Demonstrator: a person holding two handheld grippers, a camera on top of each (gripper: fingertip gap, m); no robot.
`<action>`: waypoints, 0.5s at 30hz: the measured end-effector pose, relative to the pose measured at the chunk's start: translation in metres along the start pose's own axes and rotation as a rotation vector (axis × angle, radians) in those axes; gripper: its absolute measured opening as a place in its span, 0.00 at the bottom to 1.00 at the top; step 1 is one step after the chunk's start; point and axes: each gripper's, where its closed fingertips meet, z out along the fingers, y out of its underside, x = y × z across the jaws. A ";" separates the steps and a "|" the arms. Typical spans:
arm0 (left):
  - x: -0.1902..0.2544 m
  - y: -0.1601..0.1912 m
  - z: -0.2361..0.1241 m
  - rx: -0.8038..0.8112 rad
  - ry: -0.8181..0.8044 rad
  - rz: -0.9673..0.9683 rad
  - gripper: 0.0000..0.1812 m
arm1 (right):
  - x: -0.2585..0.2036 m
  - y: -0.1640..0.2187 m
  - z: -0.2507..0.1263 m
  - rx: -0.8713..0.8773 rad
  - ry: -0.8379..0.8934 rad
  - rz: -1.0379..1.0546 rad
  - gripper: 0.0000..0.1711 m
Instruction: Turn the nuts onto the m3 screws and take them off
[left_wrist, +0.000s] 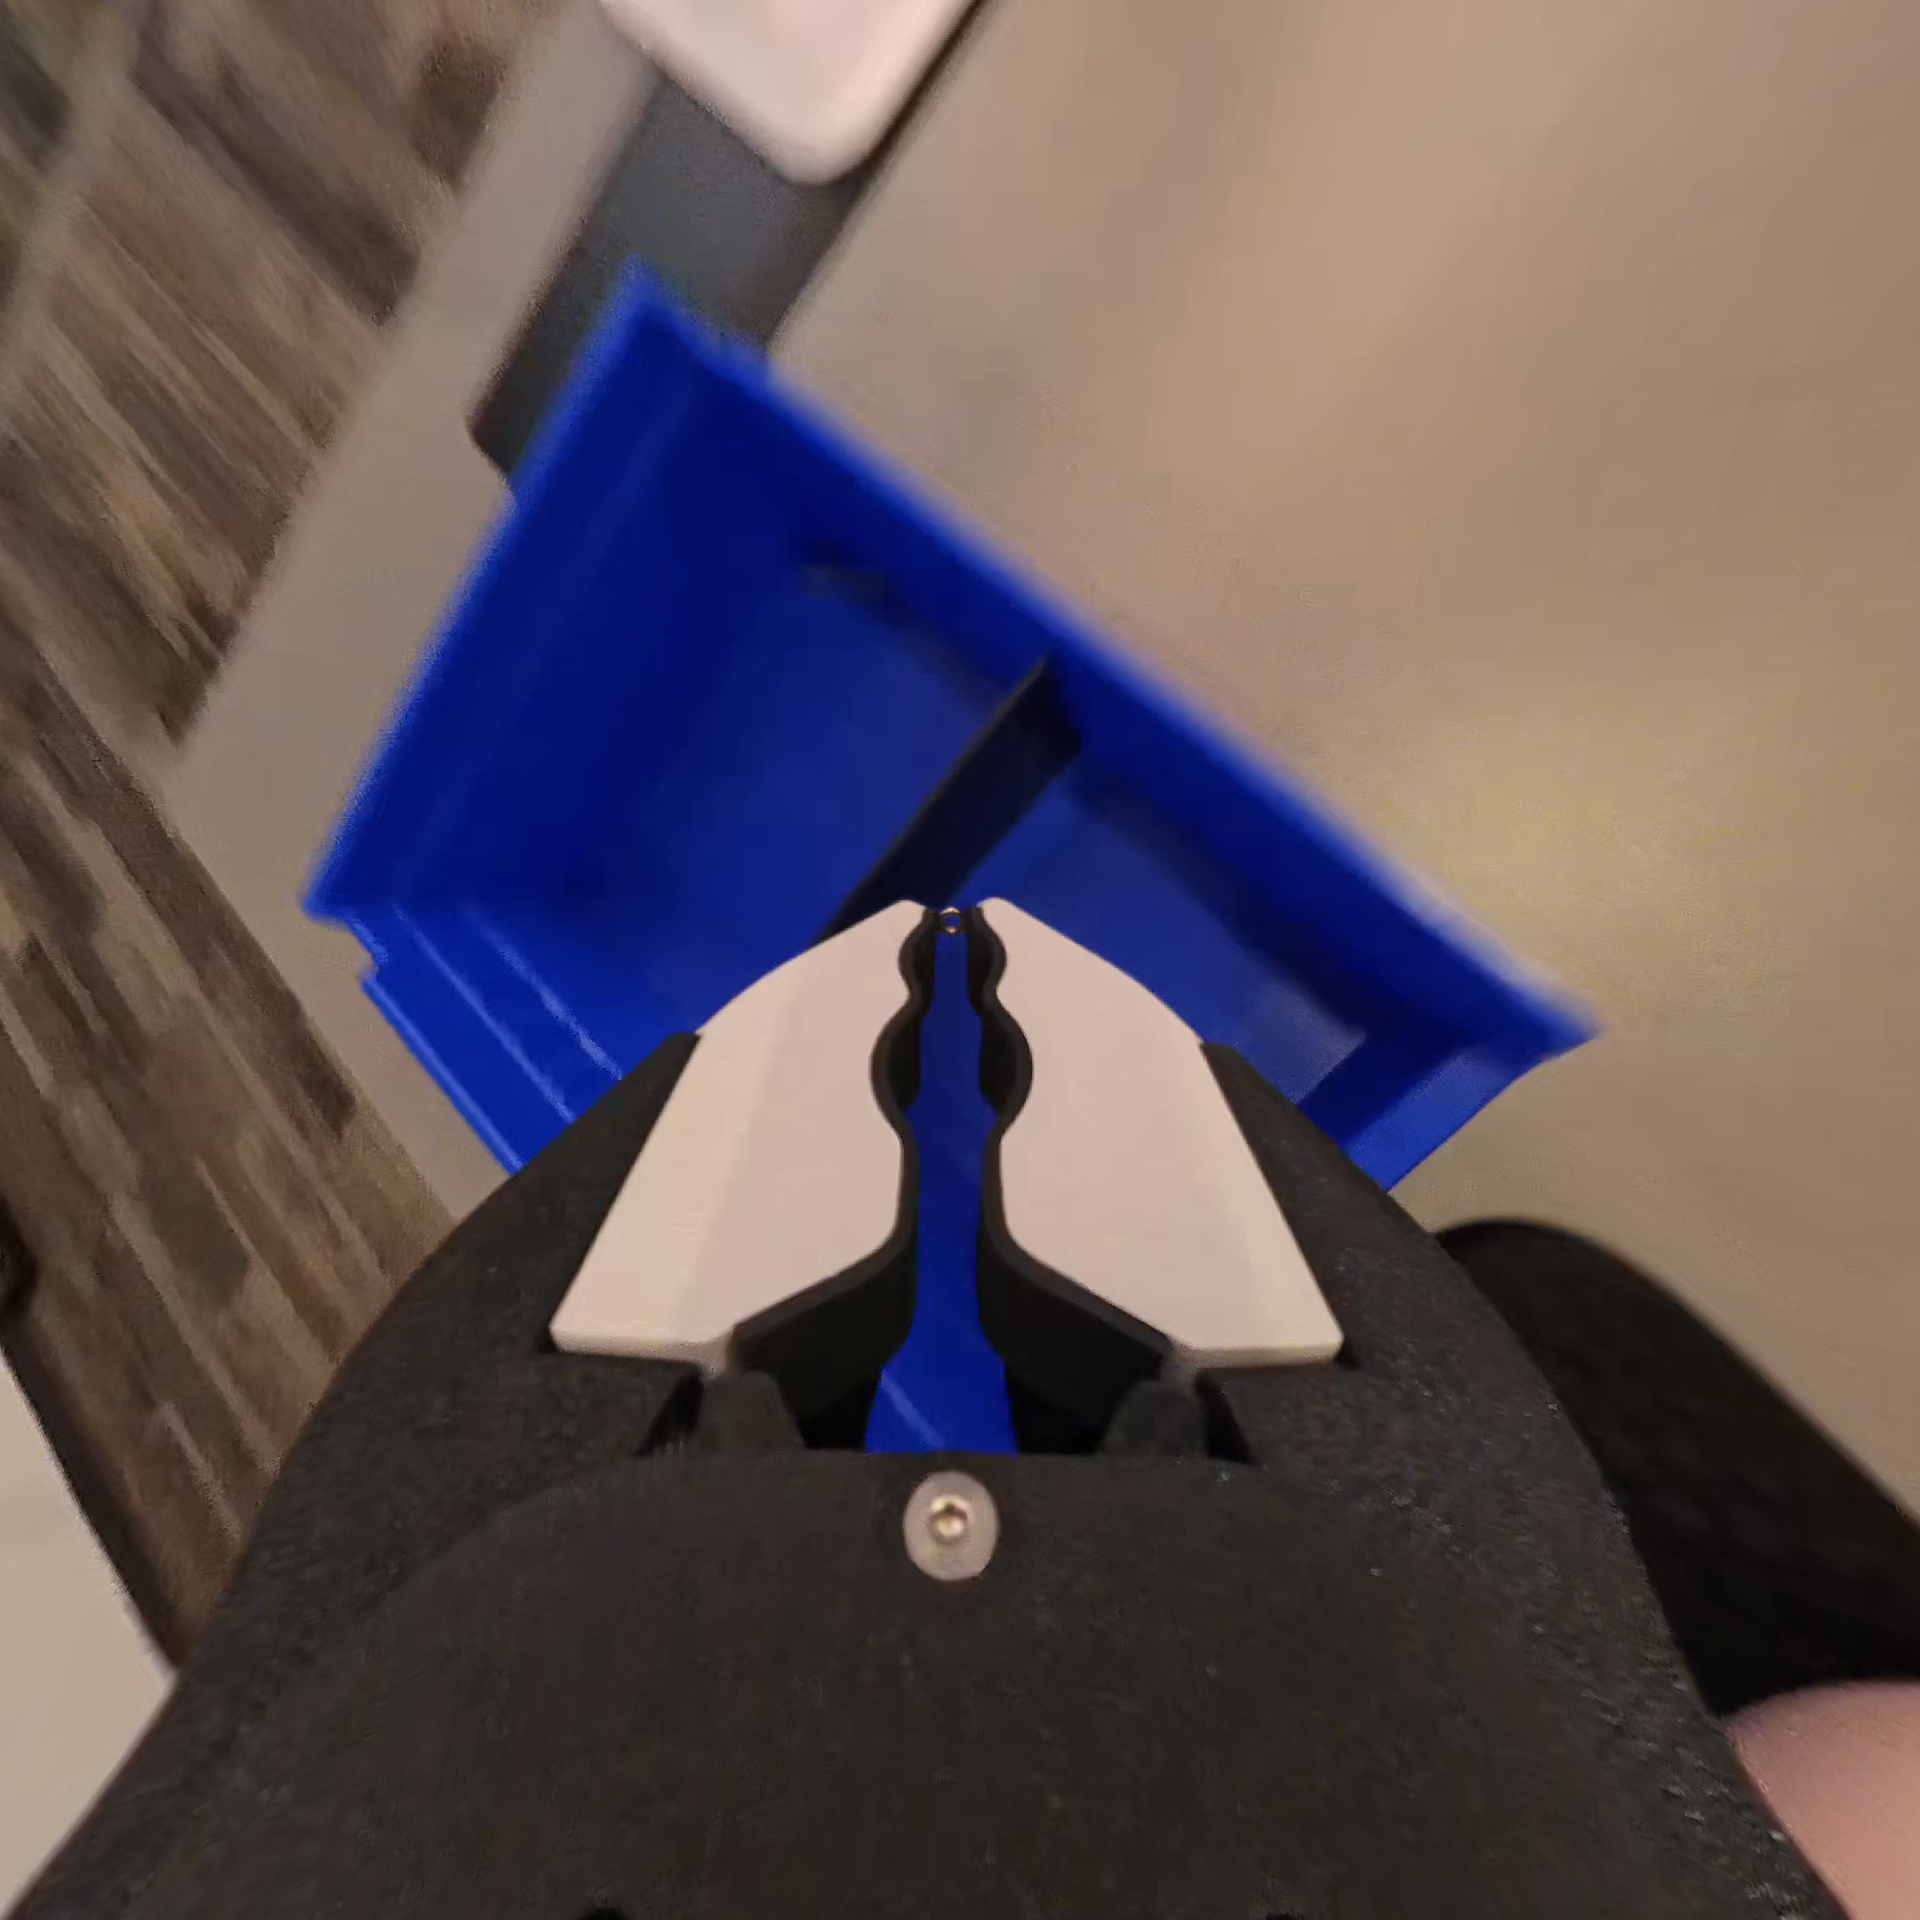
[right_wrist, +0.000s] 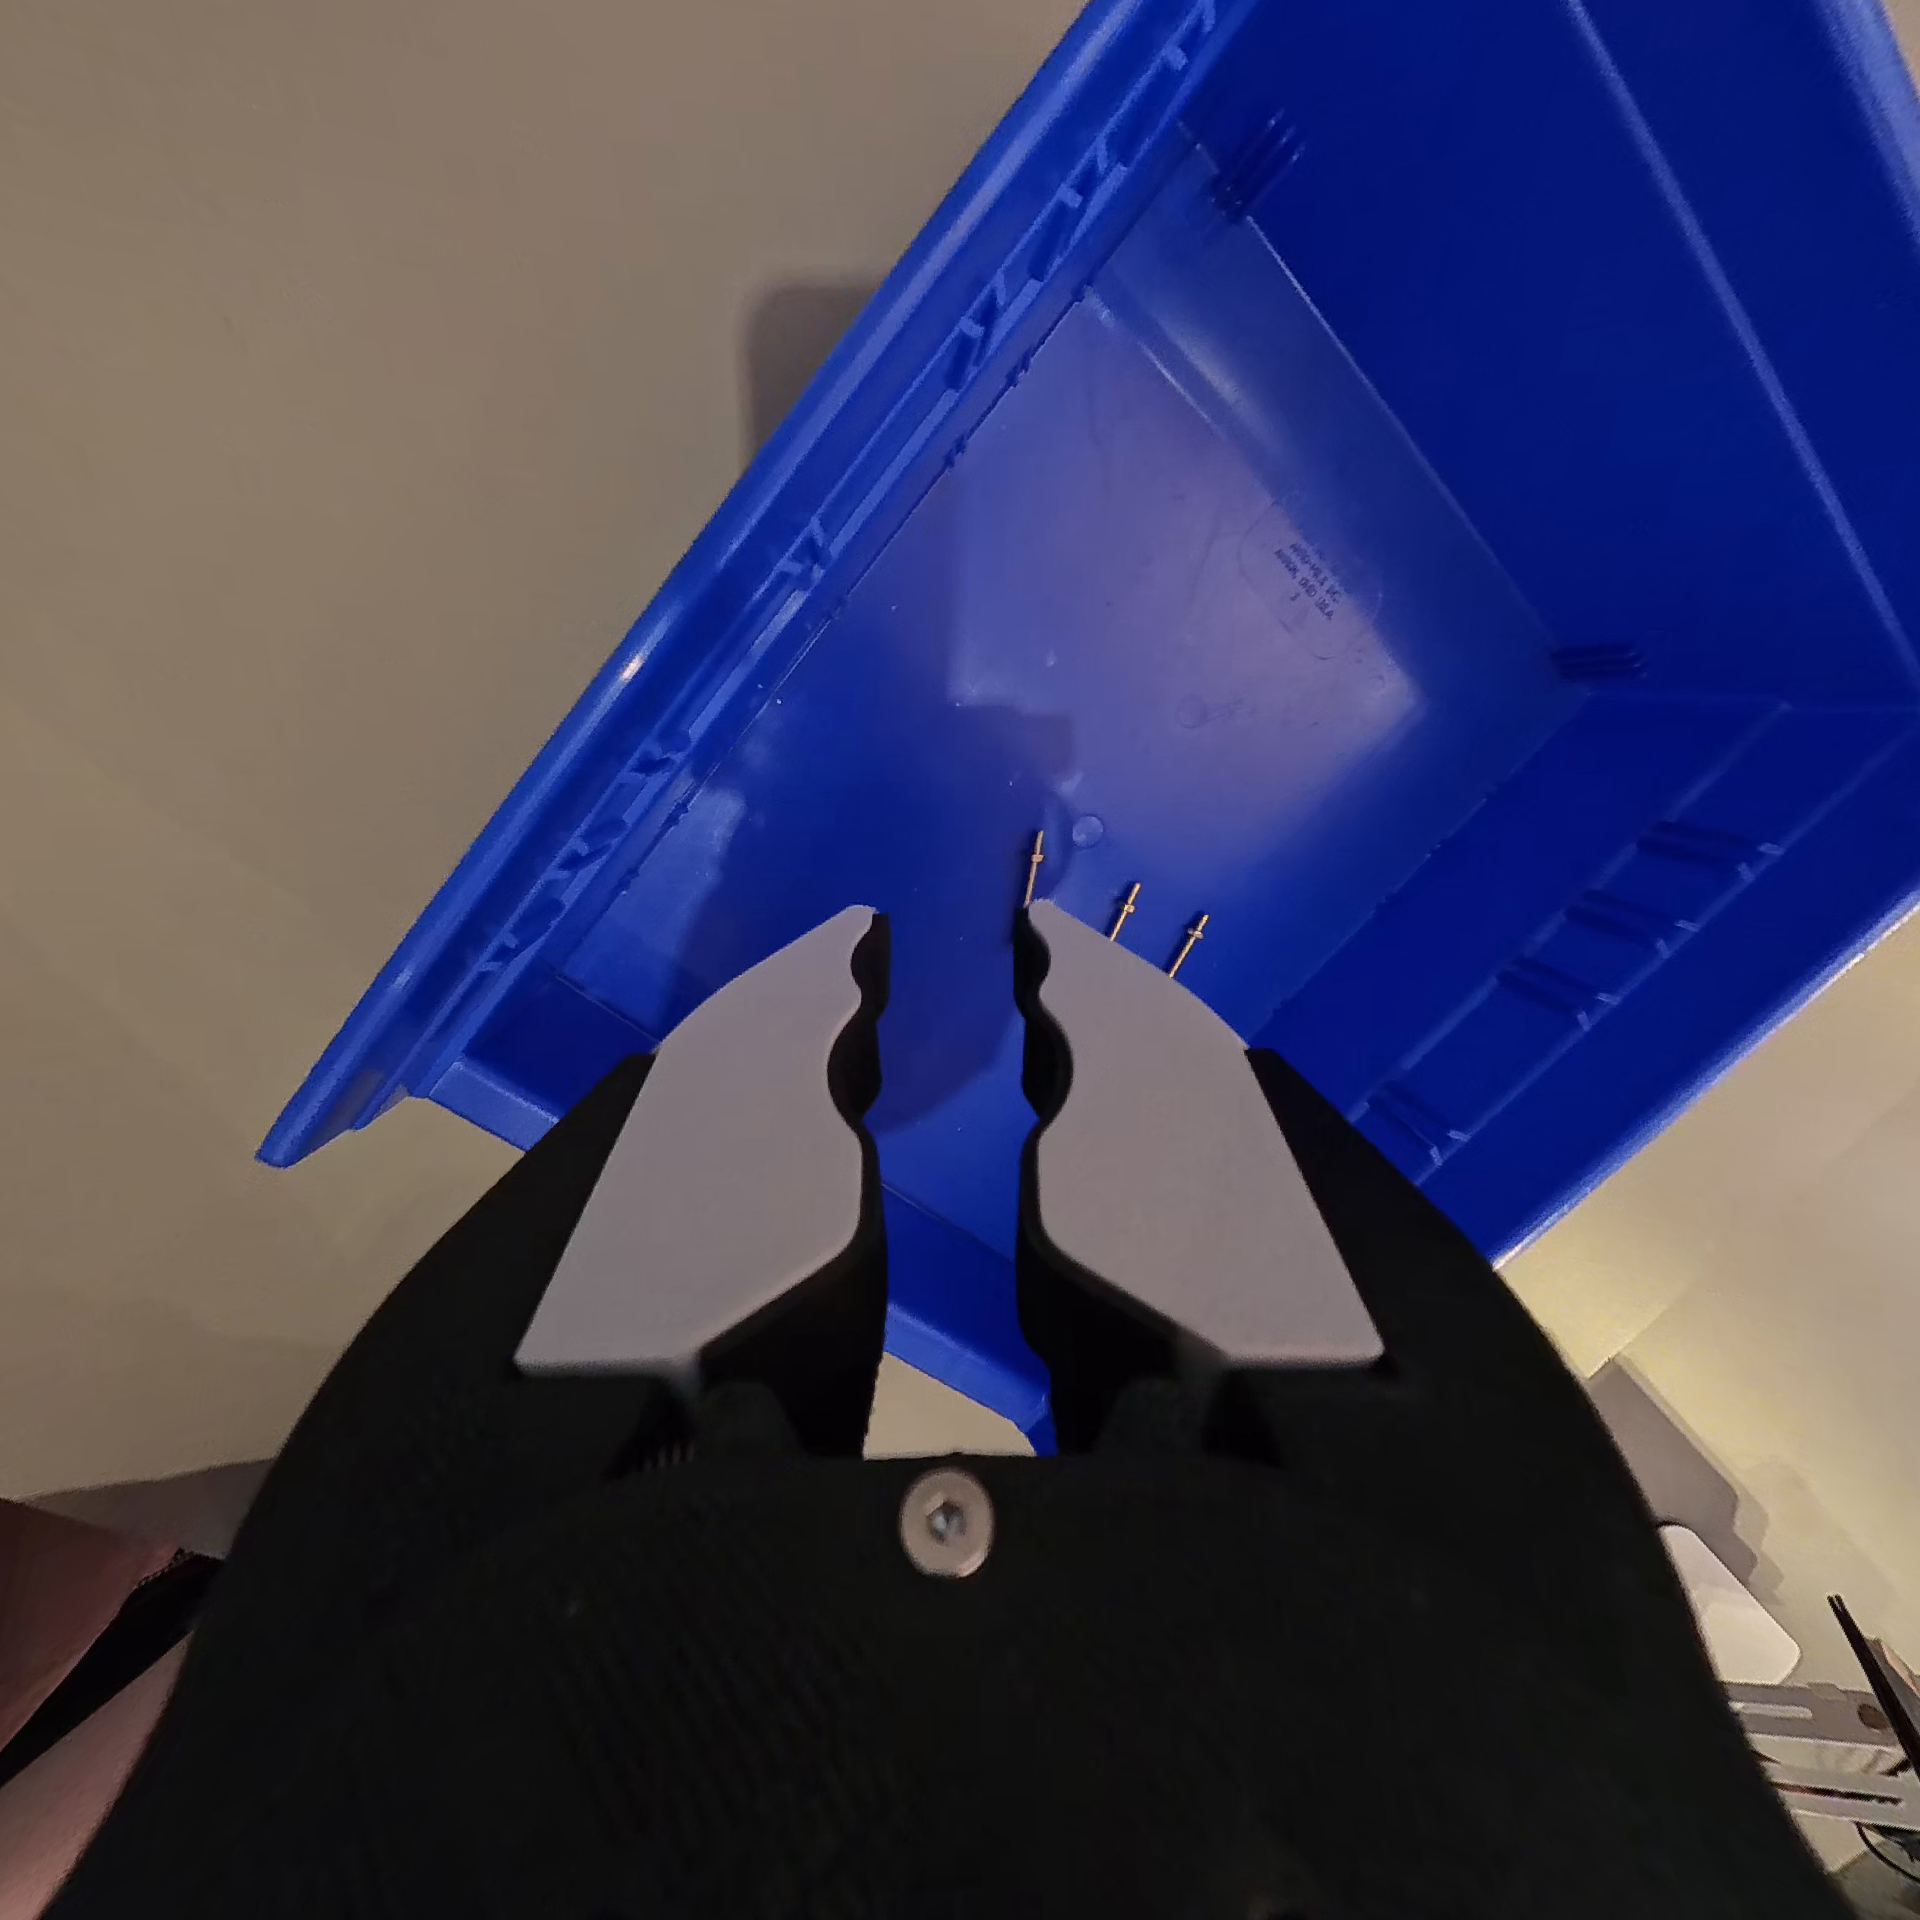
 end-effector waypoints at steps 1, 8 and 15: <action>0.011 -0.024 -0.010 0.077 0.008 0.013 0.03 | 0.000 0.000 -0.001 -0.001 0.005 -0.003 0.14; 0.159 -0.155 0.011 0.308 0.363 0.093 0.03 | -0.004 -0.002 -0.006 0.013 0.021 -0.023 0.13; 0.227 -0.146 0.110 0.049 0.433 0.160 0.03 | 0.001 0.001 -0.008 0.005 0.038 -0.003 0.13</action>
